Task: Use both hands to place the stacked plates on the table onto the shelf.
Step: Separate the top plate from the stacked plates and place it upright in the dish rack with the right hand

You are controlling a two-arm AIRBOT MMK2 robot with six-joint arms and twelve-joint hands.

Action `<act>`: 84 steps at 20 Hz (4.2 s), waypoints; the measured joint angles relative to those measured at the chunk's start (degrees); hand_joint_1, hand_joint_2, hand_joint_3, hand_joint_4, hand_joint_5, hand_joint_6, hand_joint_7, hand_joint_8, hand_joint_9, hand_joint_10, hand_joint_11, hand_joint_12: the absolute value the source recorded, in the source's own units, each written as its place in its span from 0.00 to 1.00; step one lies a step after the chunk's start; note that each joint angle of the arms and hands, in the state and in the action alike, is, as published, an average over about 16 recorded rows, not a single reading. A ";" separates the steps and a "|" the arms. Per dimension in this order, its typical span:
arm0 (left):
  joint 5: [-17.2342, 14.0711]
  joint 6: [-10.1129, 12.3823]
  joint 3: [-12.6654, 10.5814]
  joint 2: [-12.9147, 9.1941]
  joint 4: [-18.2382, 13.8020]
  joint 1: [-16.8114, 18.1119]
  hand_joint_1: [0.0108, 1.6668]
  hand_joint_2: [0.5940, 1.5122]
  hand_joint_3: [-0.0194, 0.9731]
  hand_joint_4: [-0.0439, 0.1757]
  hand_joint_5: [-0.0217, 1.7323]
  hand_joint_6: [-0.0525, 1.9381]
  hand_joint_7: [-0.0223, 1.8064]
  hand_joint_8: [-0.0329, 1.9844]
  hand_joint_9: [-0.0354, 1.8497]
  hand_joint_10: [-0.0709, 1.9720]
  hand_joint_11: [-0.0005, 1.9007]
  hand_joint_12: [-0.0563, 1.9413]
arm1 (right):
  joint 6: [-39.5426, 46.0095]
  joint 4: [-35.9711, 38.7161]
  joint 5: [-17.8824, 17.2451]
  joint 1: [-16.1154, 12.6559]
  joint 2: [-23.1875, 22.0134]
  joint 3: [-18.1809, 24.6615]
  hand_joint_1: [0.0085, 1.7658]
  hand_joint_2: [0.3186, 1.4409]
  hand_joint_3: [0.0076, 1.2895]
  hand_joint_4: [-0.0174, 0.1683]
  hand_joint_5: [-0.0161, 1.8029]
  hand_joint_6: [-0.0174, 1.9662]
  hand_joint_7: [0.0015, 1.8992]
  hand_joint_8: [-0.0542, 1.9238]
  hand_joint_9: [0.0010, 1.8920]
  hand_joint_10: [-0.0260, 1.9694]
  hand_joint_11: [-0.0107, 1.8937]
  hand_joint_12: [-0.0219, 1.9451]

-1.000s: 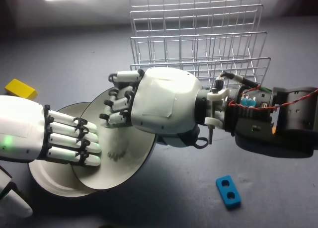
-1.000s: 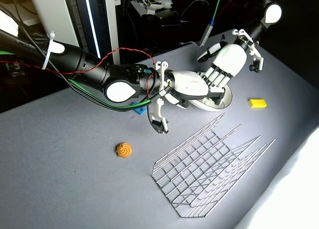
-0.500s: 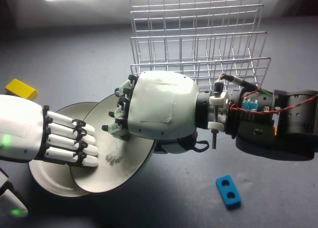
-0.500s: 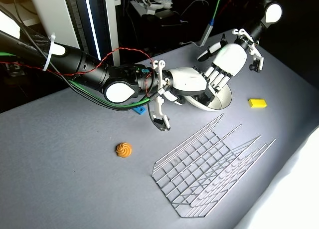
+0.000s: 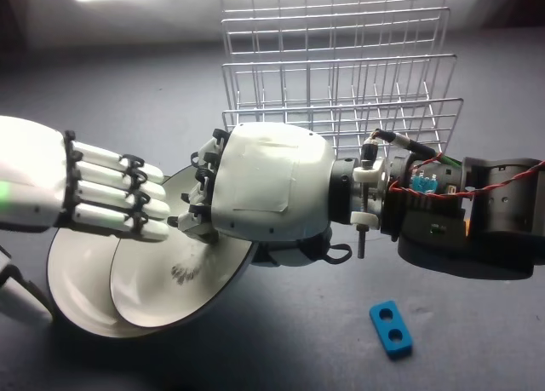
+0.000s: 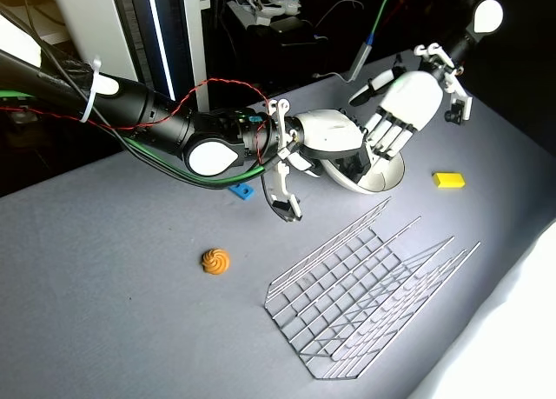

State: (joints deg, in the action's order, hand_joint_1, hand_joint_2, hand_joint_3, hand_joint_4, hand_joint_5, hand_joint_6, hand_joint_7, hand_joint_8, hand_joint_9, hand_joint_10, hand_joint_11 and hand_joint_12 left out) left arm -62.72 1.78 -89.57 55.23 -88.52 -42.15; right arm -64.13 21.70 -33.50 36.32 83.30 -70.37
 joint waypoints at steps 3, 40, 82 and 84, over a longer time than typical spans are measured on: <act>-0.61 0.71 -0.56 -0.89 0.30 1.80 0.00 0.58 0.04 0.21 0.02 0.03 0.02 0.01 0.03 0.04 0.01 0.03 | -0.03 -0.34 0.30 -0.50 -0.73 1.28 0.67 0.56 0.00 0.17 0.49 0.44 0.52 0.43 0.66 0.03 0.46 0.52; -4.98 10.77 -7.01 -5.81 -1.73 13.86 0.00 0.58 0.04 0.23 0.02 0.03 0.02 0.01 0.03 0.04 0.01 0.03 | 61.81 27.04 17.35 -26.98 -23.50 15.55 0.67 0.60 0.00 0.19 0.55 0.49 0.58 0.41 0.67 0.03 0.48 0.50; -5.09 9.29 -6.83 -5.69 -3.22 14.32 0.00 0.58 0.04 0.23 0.02 0.03 0.02 0.02 0.03 0.04 0.01 0.03 | 160.75 97.67 13.09 -38.95 -22.95 -3.63 0.74 0.59 0.00 0.16 0.54 0.48 0.57 0.40 0.67 0.03 0.46 0.51; -5.08 9.21 -6.83 -5.69 -3.27 14.32 0.00 0.58 0.04 0.23 0.02 0.03 0.02 0.02 0.03 0.04 0.01 0.03 | 161.77 97.93 13.07 -38.91 -22.32 -4.85 0.74 0.59 0.00 0.16 0.54 0.48 0.57 0.41 0.67 0.03 0.46 0.51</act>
State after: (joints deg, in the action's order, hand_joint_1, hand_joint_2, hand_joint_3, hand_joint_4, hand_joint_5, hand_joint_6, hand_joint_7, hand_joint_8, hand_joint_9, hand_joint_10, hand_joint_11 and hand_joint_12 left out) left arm -67.80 10.99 -96.40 49.55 -91.79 -27.83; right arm 97.64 119.63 -20.43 -2.59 60.99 -75.22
